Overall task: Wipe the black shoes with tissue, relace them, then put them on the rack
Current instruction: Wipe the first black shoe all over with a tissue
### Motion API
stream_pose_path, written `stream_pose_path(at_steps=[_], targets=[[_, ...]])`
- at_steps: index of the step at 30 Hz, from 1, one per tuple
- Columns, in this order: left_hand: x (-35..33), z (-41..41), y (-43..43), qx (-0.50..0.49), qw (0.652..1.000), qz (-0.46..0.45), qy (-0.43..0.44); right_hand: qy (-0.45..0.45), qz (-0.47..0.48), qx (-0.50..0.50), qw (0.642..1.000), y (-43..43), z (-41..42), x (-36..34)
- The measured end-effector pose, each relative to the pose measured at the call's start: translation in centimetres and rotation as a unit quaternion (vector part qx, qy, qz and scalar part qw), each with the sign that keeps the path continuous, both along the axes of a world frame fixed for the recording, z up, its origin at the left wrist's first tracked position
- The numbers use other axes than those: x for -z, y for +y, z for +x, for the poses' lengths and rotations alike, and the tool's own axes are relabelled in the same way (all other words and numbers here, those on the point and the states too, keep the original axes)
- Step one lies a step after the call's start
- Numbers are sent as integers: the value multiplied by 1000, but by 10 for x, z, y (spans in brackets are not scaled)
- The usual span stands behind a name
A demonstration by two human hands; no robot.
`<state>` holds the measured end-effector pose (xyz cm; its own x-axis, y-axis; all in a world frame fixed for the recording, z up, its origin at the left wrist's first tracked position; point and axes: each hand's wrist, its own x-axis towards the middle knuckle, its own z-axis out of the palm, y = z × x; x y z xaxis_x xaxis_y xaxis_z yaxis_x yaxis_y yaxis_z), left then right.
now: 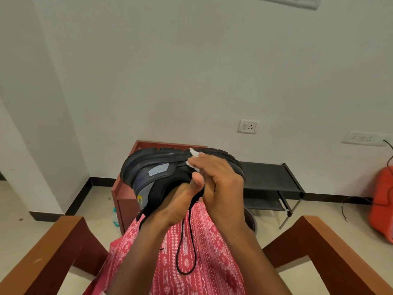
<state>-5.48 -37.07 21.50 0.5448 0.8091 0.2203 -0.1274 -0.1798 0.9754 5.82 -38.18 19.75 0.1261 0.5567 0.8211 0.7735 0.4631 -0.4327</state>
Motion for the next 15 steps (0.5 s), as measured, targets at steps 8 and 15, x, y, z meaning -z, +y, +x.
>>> stream_pose_path(at_steps=[8,15], targets=[[8,1,3,12,994,28,108,-138,-122,-127,975,16,7,-39],[12,-4,8,-11,996,20,88,-131,-104,-15,986,22,44,-24]])
